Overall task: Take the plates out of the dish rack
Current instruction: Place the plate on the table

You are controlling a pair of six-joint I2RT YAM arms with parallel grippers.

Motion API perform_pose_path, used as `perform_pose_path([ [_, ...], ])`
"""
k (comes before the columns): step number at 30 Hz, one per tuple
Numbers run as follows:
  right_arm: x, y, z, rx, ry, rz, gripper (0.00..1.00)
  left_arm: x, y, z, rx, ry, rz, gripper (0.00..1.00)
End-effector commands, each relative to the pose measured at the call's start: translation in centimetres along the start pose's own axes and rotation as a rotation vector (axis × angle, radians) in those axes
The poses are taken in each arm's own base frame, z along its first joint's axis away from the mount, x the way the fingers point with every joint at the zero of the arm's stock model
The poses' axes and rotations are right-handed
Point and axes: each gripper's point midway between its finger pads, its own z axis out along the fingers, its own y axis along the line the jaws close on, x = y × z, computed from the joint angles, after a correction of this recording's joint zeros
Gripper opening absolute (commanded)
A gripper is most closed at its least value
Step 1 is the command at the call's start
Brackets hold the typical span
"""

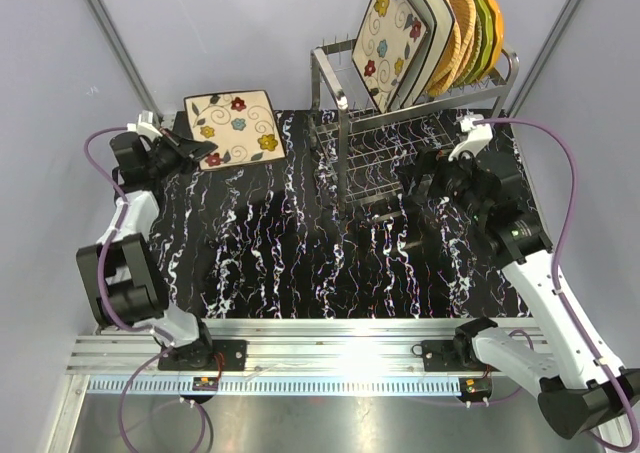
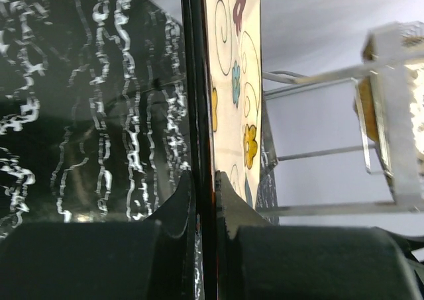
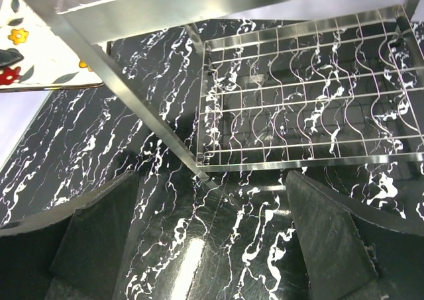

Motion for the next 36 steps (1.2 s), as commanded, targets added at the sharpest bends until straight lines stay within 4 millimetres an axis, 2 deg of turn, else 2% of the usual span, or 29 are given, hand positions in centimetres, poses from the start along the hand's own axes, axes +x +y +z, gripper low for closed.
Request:
perform_pose_path([
  [1,-0.6,-0.1,0.6,-0.005,-0.021,0.022,1.00,-5.2,-6.2,0.6,0.196,-0.089,0.231,0.00],
  [3,-0.5,-0.3,0.9,-0.003,-0.017,0.024,1.00,-5.9,-5.8,1.4,0.192,-0.074,0.240,0.00],
  [4,-0.4,-0.3,1.0,-0.003,-0.012,0.024,1.00,-5.7,-4.3,2.3,0.172,-0.048,0.215,0.00],
  [7,-0.2,-0.5,1.5,-0.002,-0.004,0.025,1.00,-6.8,-3.6,3.4,0.158,-0.031,0.231,0.00],
  [8,-0.1,-0.5,1.6,-0.004,-0.002,0.027,1.00,-6.7,-2.4,4.1,0.146,-0.015,0.227,0.00],
  [10,0.1,-0.6,2.0,-0.004,0.009,0.025,1.00,-7.0,-1.6,4.8,0.133,0.001,0.221,0.00],
  [11,0.2,-0.7,2.1,-0.002,0.011,0.027,1.00,-6.8,-0.3,5.5,0.118,0.018,0.218,0.00],
  [17,0.3,-0.8,3.0,-0.005,0.023,0.025,1.00,-7.6,2.4,7.5,0.085,0.061,0.211,0.00],
  [18,0.3,-0.8,3.1,-0.006,0.025,0.025,1.00,-7.4,3.6,8.1,0.071,0.073,0.196,0.00],
  [20,0.1,-0.9,3.4,-0.004,0.025,0.021,1.00,-7.9,3.9,8.6,0.066,0.079,0.202,0.00],
  [21,0.4,-1.0,3.7,-0.004,0.034,0.016,1.00,-7.7,5.0,9.2,0.055,0.090,0.190,0.00],
  [22,0.3,-1.0,3.9,-0.002,0.033,0.016,1.00,-8.2,4.9,9.3,0.055,0.088,0.197,0.00],
  [28,0.8,-1.2,4.4,0.001,0.050,0.013,1.00,-8.5,7.6,11.0,0.028,0.117,0.184,0.00],
  [31,0.8,-1.2,4.7,-0.002,0.052,0.016,1.00,-8.7,8.3,11.6,0.022,0.115,0.187,0.00],
  [36,0.7,-1.3,5.1,-0.003,0.056,0.004,1.00,-8.5,10.5,12.5,-0.003,0.130,0.168,0.00],
])
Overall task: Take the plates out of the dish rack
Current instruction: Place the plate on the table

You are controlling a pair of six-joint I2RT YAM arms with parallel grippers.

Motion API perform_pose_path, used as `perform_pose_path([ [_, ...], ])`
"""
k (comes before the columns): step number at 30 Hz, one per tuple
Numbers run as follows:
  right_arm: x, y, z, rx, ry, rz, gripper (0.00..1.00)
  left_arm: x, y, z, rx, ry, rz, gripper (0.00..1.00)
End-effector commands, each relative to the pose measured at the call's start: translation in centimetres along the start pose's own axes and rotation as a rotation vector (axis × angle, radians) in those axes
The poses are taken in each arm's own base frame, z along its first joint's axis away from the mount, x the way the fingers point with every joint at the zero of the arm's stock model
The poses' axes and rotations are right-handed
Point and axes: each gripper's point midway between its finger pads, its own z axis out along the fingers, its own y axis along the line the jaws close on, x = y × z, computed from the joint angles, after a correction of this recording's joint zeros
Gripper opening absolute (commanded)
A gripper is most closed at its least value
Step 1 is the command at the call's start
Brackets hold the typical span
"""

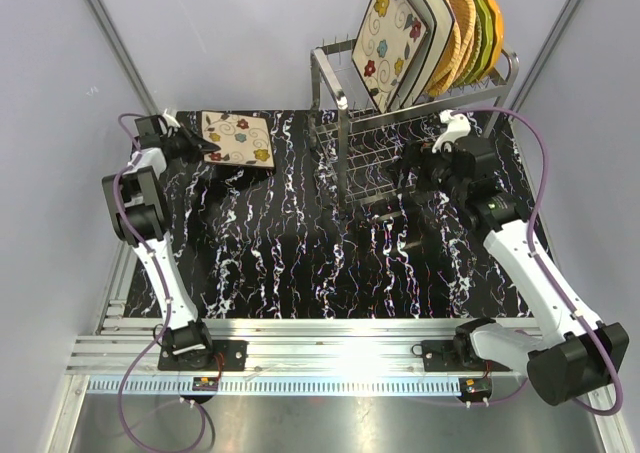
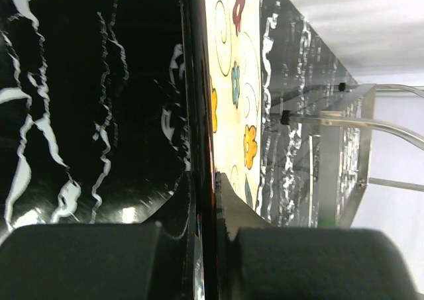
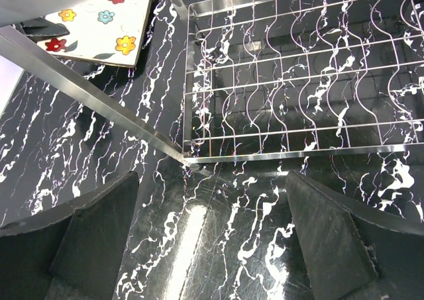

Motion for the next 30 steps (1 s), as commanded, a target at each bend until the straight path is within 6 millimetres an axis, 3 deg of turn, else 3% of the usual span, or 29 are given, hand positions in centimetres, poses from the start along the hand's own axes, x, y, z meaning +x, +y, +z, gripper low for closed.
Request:
perform_pose_path([
  [1,-3.1,0.8,-0.1,-0.033,-0.084,-0.032,1.00,-5.2,-6.9,-1.7,0.185,-0.102,0.214,0.00],
  [9,-3.2,0.8,0.2,-0.034,-0.076,-0.039,1.00,-5.2,-3.7,-0.1,0.108,-0.096,0.210,0.05],
  [10,-3.4,0.9,0.2,-0.036,-0.079,-0.039,1.00,-5.1,-3.3,0.0,0.094,-0.095,0.211,0.11],
  [12,-3.4,0.9,0.2,-0.036,-0.077,-0.040,1.00,-4.8,-2.2,0.2,0.063,-0.090,0.198,0.14],
  [14,-3.4,0.8,0.2,-0.034,-0.075,-0.041,1.00,-4.9,-1.4,0.3,0.023,-0.104,0.194,0.27],
  [16,-3.5,0.9,0.0,-0.036,-0.079,-0.043,1.00,-4.8,-0.8,0.2,-0.004,-0.107,0.181,0.31],
  [24,-4.3,1.6,-0.9,-0.064,-0.105,-0.046,1.00,-5.8,0.1,-1.5,-0.102,-0.175,0.151,0.82],
  [30,-4.9,2.0,-1.4,-0.082,-0.120,-0.052,1.00,-6.5,0.6,-2.9,-0.187,-0.222,0.120,0.99],
])
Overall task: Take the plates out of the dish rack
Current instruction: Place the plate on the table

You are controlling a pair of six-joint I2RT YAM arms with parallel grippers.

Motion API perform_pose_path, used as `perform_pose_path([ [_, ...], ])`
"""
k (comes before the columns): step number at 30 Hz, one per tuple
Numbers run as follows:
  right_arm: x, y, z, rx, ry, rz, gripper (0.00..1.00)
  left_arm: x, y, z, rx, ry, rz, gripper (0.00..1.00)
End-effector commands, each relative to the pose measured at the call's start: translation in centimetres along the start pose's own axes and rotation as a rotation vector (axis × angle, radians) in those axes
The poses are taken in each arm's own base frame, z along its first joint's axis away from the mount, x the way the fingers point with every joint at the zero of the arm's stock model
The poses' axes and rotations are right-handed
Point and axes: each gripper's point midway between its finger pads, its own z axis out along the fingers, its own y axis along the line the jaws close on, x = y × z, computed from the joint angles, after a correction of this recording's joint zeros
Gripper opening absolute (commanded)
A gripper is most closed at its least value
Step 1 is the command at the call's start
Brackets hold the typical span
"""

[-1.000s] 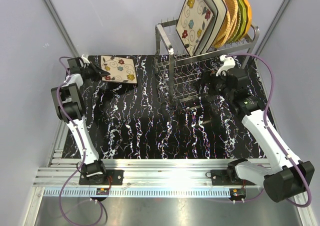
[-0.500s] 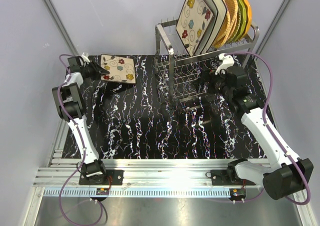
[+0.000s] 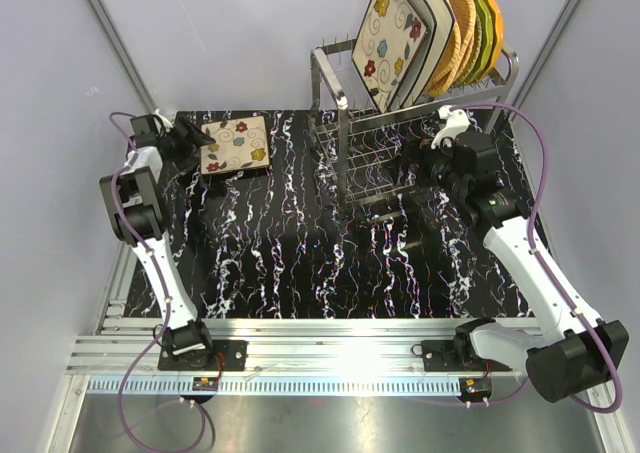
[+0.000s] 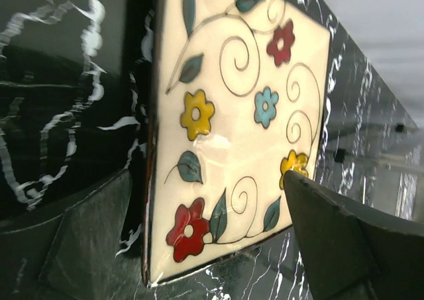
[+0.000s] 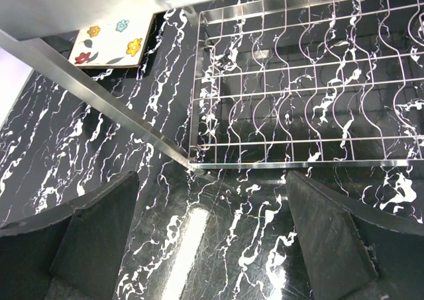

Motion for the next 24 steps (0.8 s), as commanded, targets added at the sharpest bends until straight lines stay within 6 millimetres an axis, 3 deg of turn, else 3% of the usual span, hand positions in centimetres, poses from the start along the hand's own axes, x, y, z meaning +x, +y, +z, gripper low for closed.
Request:
perform_pose_path([
  [1,-4.2,1.5,-1.7,-0.051,-0.117,-0.034,1.00,-4.7,-3.3,-3.6,-0.017,-0.151,0.083,0.99],
  [9,-5.7,2.2,-3.0,-0.080,-0.147,-0.119,1.00,-5.0,-2.8,-6.6,-0.144,-0.196,0.123,0.99],
  [14,-6.5,2.6,-4.0,-0.093,-0.154,-0.181,1.00,-4.8,-4.3,-9.3,-0.147,-0.244,0.148,0.99],
  [20,-7.8,3.5,-5.4,-0.124,-0.159,-0.242,1.00,-1.9,-4.7,-11.5,-0.137,-0.251,0.159,0.99],
  [23,-8.6,3.7,-6.0,-0.121,-0.169,-0.239,1.00,-1.3,-6.0,-13.4,-0.123,-0.277,0.184,0.99],
  [24,-9.3,4.1,-6.4,-0.128,-0.181,-0.245,1.00,-0.1,-5.4,-13.5,-0.137,-0.261,0.177,0.99],
])
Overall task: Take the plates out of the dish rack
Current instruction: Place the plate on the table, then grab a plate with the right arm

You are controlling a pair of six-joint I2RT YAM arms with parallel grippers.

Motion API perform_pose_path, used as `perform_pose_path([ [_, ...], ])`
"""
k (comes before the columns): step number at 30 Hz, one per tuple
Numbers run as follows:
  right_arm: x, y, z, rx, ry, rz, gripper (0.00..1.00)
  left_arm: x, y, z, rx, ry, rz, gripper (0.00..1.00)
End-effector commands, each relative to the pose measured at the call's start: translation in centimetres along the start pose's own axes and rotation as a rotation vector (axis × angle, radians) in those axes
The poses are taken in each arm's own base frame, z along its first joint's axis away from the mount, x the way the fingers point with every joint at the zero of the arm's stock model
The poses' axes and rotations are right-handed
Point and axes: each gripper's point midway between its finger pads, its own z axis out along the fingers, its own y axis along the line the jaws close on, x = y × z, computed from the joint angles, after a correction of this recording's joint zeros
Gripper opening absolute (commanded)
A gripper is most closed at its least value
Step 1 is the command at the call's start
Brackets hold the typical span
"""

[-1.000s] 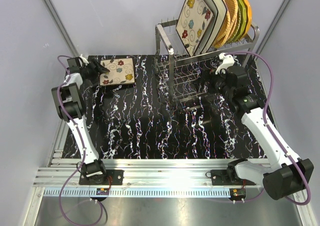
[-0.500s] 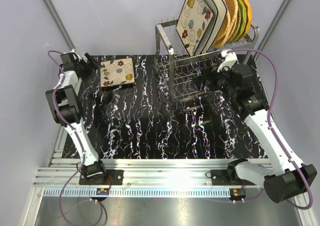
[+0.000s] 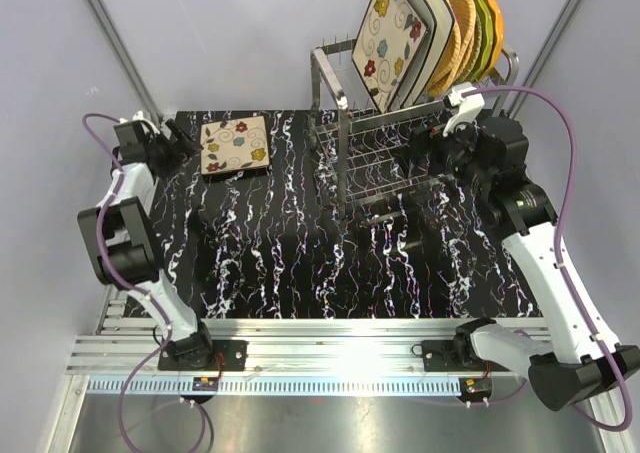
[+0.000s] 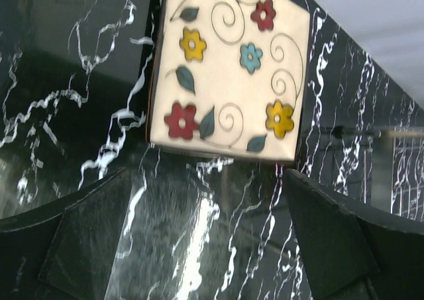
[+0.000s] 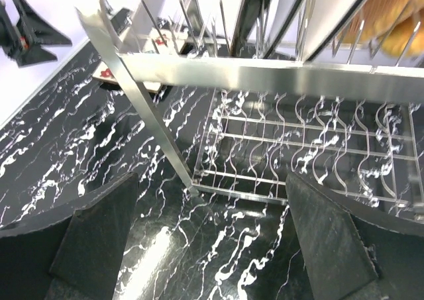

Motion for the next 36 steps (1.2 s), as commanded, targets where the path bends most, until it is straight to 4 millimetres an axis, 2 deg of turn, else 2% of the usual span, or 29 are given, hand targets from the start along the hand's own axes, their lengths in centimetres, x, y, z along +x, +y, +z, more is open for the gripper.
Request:
perform_pose_path([
  [1,-3.4,0.9,-1.9,-0.030,-0.068,-0.051,1.00,-2.3,-2.0,-3.5,0.030,-0.129,0.094,0.99],
  [2,-3.5,1.0,-1.9,-0.037,-0.069,-0.058,1.00,-0.9,-1.7,-3.7,0.023,-0.109,0.093,0.99],
  [4,-4.3,1.6,-2.3,-0.062,-0.080,-0.067,1.00,-0.8,-2.8,-5.5,0.038,-0.134,0.125,0.99],
  [5,-4.6,1.7,-2.3,-0.072,-0.081,-0.067,1.00,0.3,-2.9,-5.8,0.039,-0.123,0.131,0.99],
  [6,-5.3,2.1,-2.6,-0.084,-0.092,-0.071,1.00,0.8,-3.1,-6.3,0.039,-0.125,0.143,0.99],
  [7,-5.1,2.3,-2.7,-0.094,-0.073,-0.067,1.00,1.2,-3.3,-6.8,0.043,-0.125,0.148,0.99],
  [8,-5.0,2.3,-2.4,-0.100,-0.057,-0.061,1.00,1.8,-4.1,-8.0,0.057,-0.138,0.164,0.99],
  [9,-6.0,2.7,-2.8,-0.117,-0.070,-0.062,1.00,2.3,-4.4,-8.6,0.059,-0.142,0.171,0.99],
  [11,-5.6,3.1,-2.4,-0.144,-0.027,-0.048,1.00,3.7,-5.4,-10.3,0.072,-0.149,0.199,0.99],
  [12,-6.3,3.8,-3.0,-0.172,-0.027,-0.047,1.00,3.9,-5.5,-11.0,0.061,-0.161,0.212,0.99],
  [14,-6.4,4.1,-2.5,-0.197,-0.002,-0.035,1.00,5.2,-6.1,-12.8,0.069,-0.170,0.224,0.99],
  [15,-7.6,4.6,-2.9,-0.213,-0.019,-0.039,1.00,5.6,-6.1,-13.4,0.071,-0.174,0.224,0.99],
  [16,-7.7,4.7,-2.9,-0.217,-0.004,-0.029,1.00,6.1,-6.5,-14.0,0.083,-0.178,0.222,0.99],
  [17,-7.5,4.5,-2.1,-0.217,0.015,-0.019,1.00,6.9,-6.2,-14.5,0.079,-0.172,0.216,0.99],
  [18,-8.8,4.9,-2.4,-0.228,-0.007,-0.028,1.00,6.9,-6.9,-15.8,0.096,-0.204,0.224,0.99],
  [20,-8.7,4.9,-1.4,-0.241,0.021,-0.018,1.00,8.0,-7.0,-16.9,0.103,-0.201,0.209,0.99],
  [21,-10.0,5.4,-1.7,-0.269,-0.006,-0.030,1.00,7.9,-7.6,-18.2,0.124,-0.231,0.214,0.99],
  [22,-10.2,5.6,-1.6,-0.284,0.003,-0.035,1.00,8.0,-7.9,-18.8,0.130,-0.239,0.214,0.99],
  [23,-9.9,5.4,-0.5,-0.289,0.021,-0.030,1.00,8.5,-7.7,-19.2,0.126,-0.230,0.208,0.99],
  [24,-11.1,5.7,-0.8,-0.296,0.002,-0.037,1.00,8.4,-8.3,-20.5,0.147,-0.256,0.218,0.99],
  [26,-12.0,5.3,0.5,-0.283,0.004,-0.027,1.00,8.9,-8.7,-21.6,0.158,-0.258,0.222,0.99],
  [28,-11.9,4.7,1.5,-0.261,0.028,-0.015,1.00,9.1,-9.0,-22.9,0.168,-0.276,0.235,0.99],
  [29,-11.5,4.5,2.7,-0.254,0.051,0.021,1.00,9.4,-8.9,-23.3,0.162,-0.266,0.234,0.99],
  [30,-12.4,4.7,2.7,-0.263,0.032,0.019,1.00,9.6,-8.9,-23.6,0.161,-0.267,0.241,0.99],
  [32,-12.4,4.8,3.8,-0.255,0.038,0.009,0.99,10.1,-9.0,-24.7,0.163,-0.275,0.246,0.99],
  [33,-13.4,5.0,3.8,-0.222,0.005,-0.012,0.98,10.1,-8.9,-25.1,0.156,-0.283,0.249,0.99],
  [36,-15.0,3.5,4.3,-0.117,-0.047,-0.016,0.95,10.6,-8.9,-26.3,0.156,-0.300,0.242,0.99],
])
